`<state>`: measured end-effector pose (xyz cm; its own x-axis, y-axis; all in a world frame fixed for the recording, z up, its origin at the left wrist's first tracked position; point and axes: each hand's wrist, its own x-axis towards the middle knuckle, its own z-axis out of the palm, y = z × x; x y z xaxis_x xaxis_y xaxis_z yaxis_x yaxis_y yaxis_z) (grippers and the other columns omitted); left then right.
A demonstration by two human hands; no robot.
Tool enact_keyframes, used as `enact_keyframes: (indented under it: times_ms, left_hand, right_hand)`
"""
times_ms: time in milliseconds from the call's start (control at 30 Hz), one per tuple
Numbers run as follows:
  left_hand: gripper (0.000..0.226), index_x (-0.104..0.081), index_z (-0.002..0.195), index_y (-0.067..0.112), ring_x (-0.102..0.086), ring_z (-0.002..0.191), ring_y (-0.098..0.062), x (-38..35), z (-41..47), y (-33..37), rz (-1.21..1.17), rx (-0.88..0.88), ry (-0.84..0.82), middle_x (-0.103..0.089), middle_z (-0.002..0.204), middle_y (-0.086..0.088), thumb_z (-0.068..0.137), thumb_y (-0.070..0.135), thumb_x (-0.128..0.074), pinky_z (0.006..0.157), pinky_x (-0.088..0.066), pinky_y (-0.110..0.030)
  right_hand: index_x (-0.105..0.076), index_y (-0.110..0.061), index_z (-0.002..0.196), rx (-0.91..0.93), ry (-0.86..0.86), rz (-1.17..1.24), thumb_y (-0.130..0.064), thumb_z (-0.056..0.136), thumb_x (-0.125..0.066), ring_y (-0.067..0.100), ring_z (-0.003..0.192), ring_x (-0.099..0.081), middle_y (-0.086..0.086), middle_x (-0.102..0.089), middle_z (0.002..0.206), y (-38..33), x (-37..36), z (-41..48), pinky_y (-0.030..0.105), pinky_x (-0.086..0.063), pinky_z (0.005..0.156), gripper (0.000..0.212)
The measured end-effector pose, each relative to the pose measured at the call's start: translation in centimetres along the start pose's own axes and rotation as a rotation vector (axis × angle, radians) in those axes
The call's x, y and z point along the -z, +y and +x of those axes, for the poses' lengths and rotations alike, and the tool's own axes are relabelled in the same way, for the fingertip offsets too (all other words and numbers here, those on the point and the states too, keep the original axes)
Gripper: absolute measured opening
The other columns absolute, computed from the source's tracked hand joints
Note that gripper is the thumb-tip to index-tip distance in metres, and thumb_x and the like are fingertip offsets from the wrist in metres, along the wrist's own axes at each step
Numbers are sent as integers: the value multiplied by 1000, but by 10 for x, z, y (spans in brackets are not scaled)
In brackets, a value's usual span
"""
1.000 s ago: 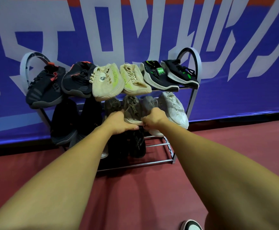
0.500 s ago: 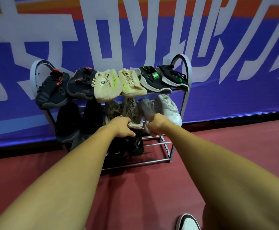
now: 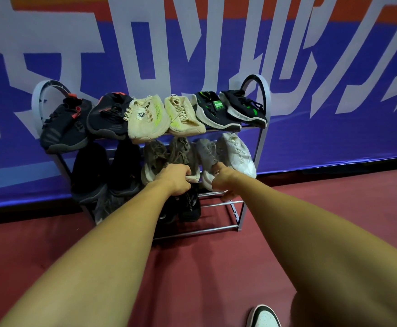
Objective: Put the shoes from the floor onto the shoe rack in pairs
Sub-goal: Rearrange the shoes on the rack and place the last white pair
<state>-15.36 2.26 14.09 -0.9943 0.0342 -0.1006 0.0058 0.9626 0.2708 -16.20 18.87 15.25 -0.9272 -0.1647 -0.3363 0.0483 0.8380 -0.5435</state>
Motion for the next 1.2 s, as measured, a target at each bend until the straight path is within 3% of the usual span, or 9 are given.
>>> enact_keyframes:
  times_ms: [167,267,333,400,600,767,900,1033,1200]
  left_hand:
    - [39,-62,124,27,-60,111,-29,-2,13,-3,-25,10,19,-63,124,-9,86,22,-59,88,-50,-33]
    - [39,-63,125,24,-60,112,-29,-2,18,-4,-37,4,14,-63,125,-10,86,22,-60,90,-50,-33]
    - [41,-63,127,24,-60,112,-29,-1,18,-4,-40,6,7,-62,126,-10,86,21,-59,91,-50,-33]
    - [42,-62,128,25,-60,112,-29,1,17,-5,-43,11,10,-62,127,-10,87,20,-58,91,-51,-34]
    - [39,-62,128,17,-58,114,-30,6,4,-6,-24,0,-62,-64,124,-10,90,25,-58,97,-49,-35]
    - [58,-43,143,18,-55,119,-29,12,-13,-7,-97,8,-65,-62,124,-11,88,29,-59,98,-46,-35]
    - [71,-28,149,21,-60,105,-32,20,-25,-11,-121,-5,52,-63,113,-11,85,25,-59,88,-51,-39]
    - [78,-15,151,39,-59,103,-39,28,-40,-13,-62,-35,131,-57,113,-15,85,21,-52,85,-51,-45]
    - [68,-37,141,50,-57,118,-37,33,-54,-21,-18,30,238,-56,135,-12,81,24,-57,99,-47,-43]
  right_hand:
    - [-42,-8,144,-22,-109,122,-2,91,-61,16,67,-49,9,-52,113,-5,6,14,20,-47,33,57]
    - [-60,-5,122,-102,-60,177,-1,84,-60,23,71,-66,11,-65,91,-5,-1,28,25,-58,56,38]
    - [-60,-5,88,-144,11,264,-3,80,-61,19,51,-56,11,-58,68,-3,-3,31,22,-50,48,8]
    - [-53,-8,74,-159,72,357,-5,79,-65,14,34,-41,8,-48,57,0,-1,31,14,-33,36,14]
    - [-55,-13,94,-102,63,781,-12,80,-65,10,49,-50,3,-53,73,1,21,11,17,-34,43,18]
    - [-54,-20,91,-34,-111,765,-12,80,-66,9,51,-54,5,-55,84,9,35,-12,19,-33,48,19]
    - [-55,-18,90,39,-204,715,-11,82,-69,12,59,-51,10,-58,88,13,38,-28,22,-30,52,17]
    - [-56,-23,67,47,-304,651,-5,75,-75,12,58,-43,7,-56,74,13,36,-36,25,-26,54,27]
    - [-60,-25,73,79,-340,620,8,67,-76,13,56,-47,11,-59,78,8,30,-45,24,-28,49,38]
